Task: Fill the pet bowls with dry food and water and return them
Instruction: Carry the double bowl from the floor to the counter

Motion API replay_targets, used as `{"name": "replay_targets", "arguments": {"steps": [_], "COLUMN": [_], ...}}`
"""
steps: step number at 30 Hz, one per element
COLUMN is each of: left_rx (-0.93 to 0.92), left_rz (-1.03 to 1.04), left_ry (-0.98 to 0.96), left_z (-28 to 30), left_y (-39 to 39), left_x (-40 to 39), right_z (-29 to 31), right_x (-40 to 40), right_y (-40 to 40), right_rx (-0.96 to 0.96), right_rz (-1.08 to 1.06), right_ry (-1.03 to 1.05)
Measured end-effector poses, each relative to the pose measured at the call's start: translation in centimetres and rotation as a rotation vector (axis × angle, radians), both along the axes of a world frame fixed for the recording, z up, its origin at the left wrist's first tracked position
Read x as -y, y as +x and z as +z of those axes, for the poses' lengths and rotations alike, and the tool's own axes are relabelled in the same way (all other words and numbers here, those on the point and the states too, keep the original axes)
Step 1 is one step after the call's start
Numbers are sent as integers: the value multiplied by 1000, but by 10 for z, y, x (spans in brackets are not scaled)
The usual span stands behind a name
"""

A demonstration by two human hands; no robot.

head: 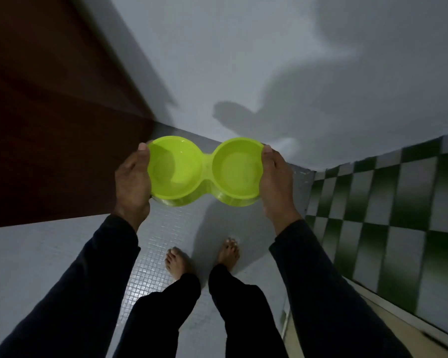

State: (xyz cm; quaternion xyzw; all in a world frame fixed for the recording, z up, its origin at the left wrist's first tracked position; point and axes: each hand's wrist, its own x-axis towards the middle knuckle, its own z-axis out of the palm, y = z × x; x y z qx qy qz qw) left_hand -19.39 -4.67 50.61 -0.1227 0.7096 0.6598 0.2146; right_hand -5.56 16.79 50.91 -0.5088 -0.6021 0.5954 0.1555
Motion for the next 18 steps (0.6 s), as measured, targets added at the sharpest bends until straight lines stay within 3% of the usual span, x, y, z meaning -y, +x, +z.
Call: {"name": "replay_targets", "arguments": {"steps": [9,18], "left_rx": [11,-32], "left_rz": [-52,-59], "left_ry": [-3,70], "left_z": [133,205], "left_y": [25,39], "left_x": [-13,-33], "right_z": [141,218], "right_x": [-1,-6], "right_y": [35,67], "right_rx": [-47,-69], "right_rz": [-52,-115], "right_ry": [-34,3]}}
